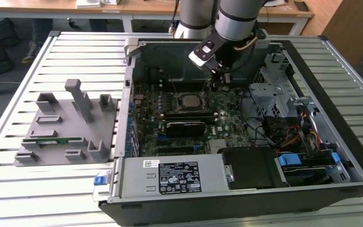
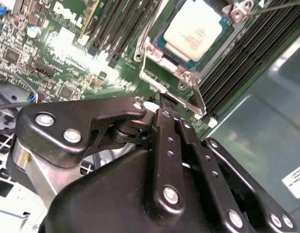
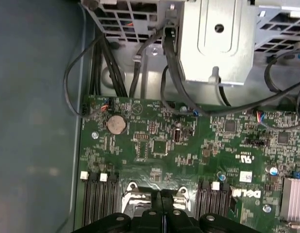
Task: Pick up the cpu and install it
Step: 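Close the cpu cover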
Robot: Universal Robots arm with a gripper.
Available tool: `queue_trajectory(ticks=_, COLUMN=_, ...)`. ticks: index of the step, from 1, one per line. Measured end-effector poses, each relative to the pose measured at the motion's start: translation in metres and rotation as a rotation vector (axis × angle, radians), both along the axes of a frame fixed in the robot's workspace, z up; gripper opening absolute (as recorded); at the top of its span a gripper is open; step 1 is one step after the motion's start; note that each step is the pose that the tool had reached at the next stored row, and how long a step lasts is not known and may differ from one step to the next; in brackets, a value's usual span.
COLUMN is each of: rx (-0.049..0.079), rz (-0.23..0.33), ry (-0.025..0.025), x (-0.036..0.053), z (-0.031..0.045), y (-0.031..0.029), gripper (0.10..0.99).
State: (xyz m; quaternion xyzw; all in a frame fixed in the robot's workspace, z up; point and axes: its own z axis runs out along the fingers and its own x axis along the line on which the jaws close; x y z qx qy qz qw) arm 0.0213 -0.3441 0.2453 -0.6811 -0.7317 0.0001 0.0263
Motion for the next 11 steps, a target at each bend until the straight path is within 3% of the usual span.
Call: queue_trajectory(ticks=11, rx=0.000, rz=0.000, ry=0.0000, x=-0.0180, z=-0.0011, y=0.0000, gripper=0.106)
